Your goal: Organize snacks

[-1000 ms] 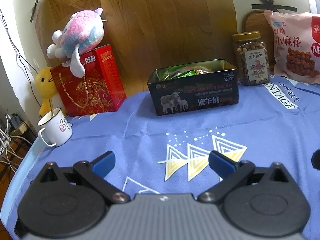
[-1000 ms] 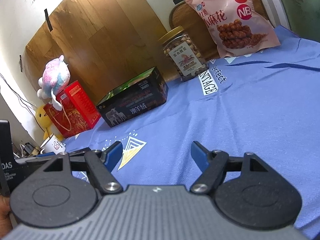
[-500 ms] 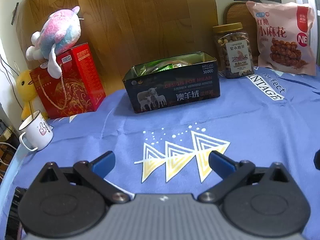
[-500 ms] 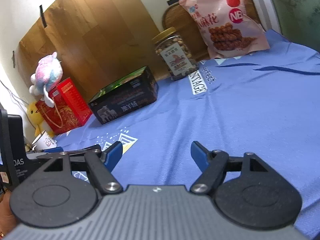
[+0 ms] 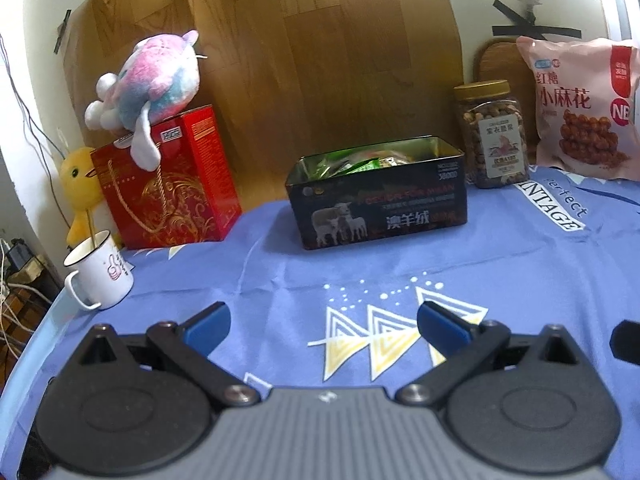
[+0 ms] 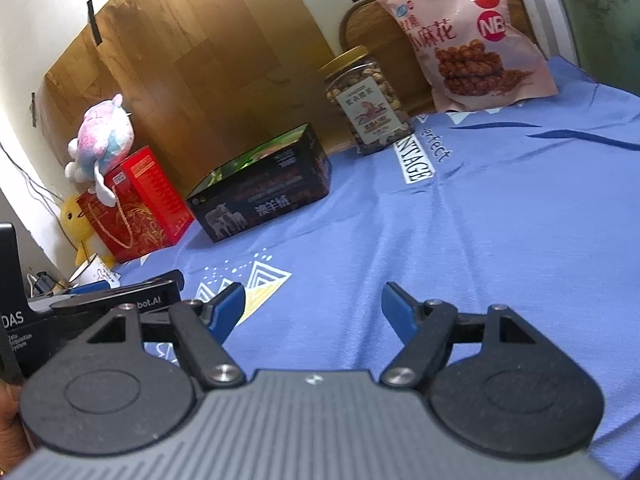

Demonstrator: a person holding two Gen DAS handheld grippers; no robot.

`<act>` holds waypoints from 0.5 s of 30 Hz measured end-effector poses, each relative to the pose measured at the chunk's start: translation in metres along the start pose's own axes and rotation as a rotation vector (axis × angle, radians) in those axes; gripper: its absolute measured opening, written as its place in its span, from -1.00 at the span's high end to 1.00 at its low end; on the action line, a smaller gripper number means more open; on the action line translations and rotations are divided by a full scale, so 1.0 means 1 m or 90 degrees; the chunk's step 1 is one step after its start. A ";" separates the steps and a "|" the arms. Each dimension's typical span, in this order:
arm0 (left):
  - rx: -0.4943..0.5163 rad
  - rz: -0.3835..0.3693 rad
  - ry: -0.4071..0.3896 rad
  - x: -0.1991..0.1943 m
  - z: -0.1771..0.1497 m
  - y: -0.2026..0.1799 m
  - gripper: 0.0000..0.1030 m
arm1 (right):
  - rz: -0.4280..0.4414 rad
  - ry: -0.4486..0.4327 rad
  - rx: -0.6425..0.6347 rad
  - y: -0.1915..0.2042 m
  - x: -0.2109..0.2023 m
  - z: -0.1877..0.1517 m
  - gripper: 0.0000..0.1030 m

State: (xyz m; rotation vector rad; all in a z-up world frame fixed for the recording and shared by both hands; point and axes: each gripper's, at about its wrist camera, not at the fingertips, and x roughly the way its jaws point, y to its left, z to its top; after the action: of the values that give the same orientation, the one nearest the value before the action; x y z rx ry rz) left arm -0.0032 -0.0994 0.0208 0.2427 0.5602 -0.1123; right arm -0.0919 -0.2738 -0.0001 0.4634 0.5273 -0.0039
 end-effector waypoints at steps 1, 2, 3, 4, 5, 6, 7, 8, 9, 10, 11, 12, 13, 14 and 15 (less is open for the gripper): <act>0.001 0.004 0.000 0.000 0.000 0.001 -1.00 | 0.002 0.000 -0.003 0.001 0.000 0.000 -0.50; 0.001 0.007 0.001 0.000 -0.001 0.002 -1.00 | 0.005 0.001 -0.005 0.002 0.001 0.000 -0.50; 0.002 0.009 0.001 -0.001 -0.001 0.002 -1.00 | 0.007 0.001 -0.006 0.002 0.001 -0.001 -0.50; 0.002 0.010 0.001 -0.002 0.000 0.002 -1.00 | 0.009 0.001 -0.006 0.002 0.001 -0.001 -0.50; 0.002 0.012 0.000 -0.002 0.000 0.002 -1.00 | 0.010 0.001 -0.006 0.002 0.001 -0.001 -0.50; 0.004 0.015 -0.001 -0.003 0.000 0.001 -1.00 | 0.011 0.001 -0.006 0.002 0.001 -0.001 -0.50; 0.007 0.018 -0.001 -0.004 0.000 0.000 -1.00 | 0.012 0.000 -0.004 0.001 0.001 -0.001 -0.50; 0.008 0.019 0.001 -0.004 0.000 -0.001 -1.00 | 0.013 0.000 -0.002 0.001 0.001 -0.002 -0.50; 0.009 0.019 0.002 -0.004 0.000 -0.002 -1.00 | 0.014 0.001 -0.001 0.000 0.001 -0.002 -0.50; 0.009 0.020 0.005 -0.004 0.000 -0.003 -1.00 | 0.015 0.002 -0.001 0.000 0.001 -0.002 -0.50; 0.009 0.022 0.006 -0.004 0.000 -0.003 -1.00 | 0.015 0.001 -0.003 0.000 0.000 -0.002 -0.50; 0.009 0.025 0.007 -0.004 0.000 -0.003 -1.00 | 0.016 0.000 -0.004 0.001 0.000 -0.002 -0.50; 0.008 0.027 0.008 -0.004 -0.001 -0.004 -1.00 | 0.016 -0.002 -0.005 0.001 -0.001 -0.002 -0.50; 0.008 0.027 0.009 -0.004 -0.001 -0.004 -1.00 | 0.017 -0.004 -0.007 0.001 -0.001 -0.002 -0.50; 0.008 0.027 0.011 -0.004 -0.001 -0.004 -1.00 | 0.017 -0.005 -0.008 0.001 -0.002 -0.002 -0.50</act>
State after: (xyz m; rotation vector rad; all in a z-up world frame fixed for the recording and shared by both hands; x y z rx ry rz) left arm -0.0076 -0.1032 0.0210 0.2685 0.5714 -0.0721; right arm -0.0943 -0.2717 -0.0006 0.4579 0.5129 0.0229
